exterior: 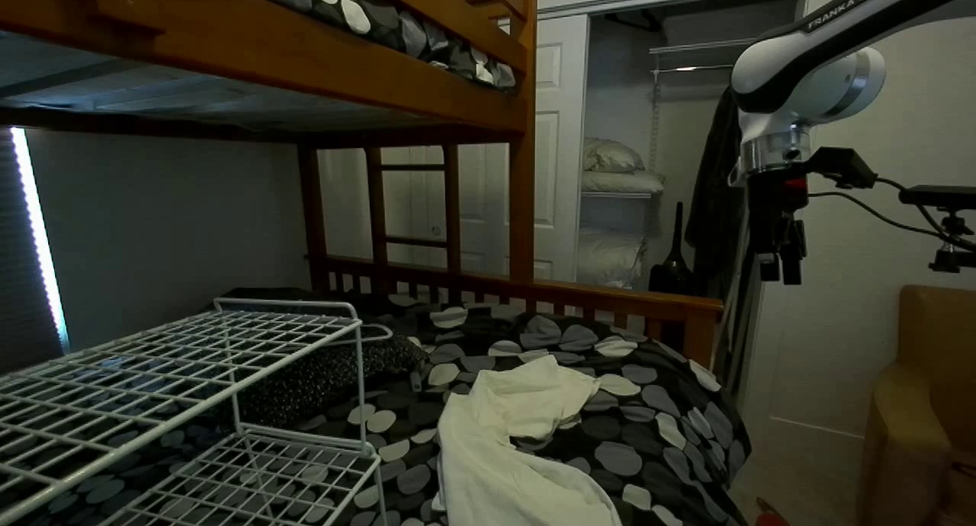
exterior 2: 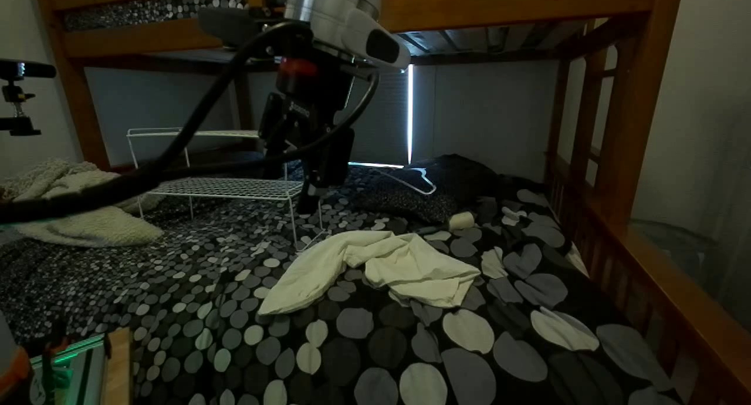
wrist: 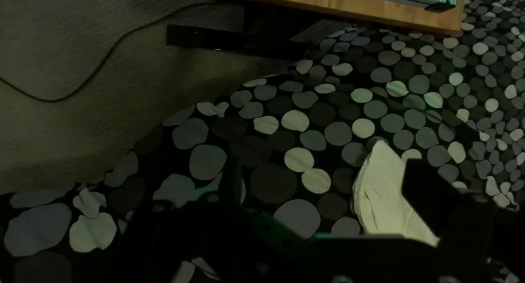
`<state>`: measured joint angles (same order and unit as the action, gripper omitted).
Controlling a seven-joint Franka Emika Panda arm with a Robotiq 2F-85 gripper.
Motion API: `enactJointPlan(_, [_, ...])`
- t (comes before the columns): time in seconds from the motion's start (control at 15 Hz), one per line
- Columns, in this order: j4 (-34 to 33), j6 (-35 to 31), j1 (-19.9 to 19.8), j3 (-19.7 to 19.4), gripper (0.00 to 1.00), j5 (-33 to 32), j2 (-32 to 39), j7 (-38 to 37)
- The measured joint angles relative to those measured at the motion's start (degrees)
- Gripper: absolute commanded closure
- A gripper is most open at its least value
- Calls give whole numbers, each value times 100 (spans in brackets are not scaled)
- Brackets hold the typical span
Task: Spread the pillowcase to the right
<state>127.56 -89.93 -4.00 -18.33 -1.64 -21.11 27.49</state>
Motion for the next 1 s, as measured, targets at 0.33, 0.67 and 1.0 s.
enactJointPlan(0.33, [32, -319, 48, 303, 0, 701, 274, -210])
enactJointPlan(0.67, [59, -1436, 131, 788, 0, 1707, 1072, -1086])
enactJointPlan(1.0, [68, -2581, 130, 988, 0, 2168, 1995, -1288])
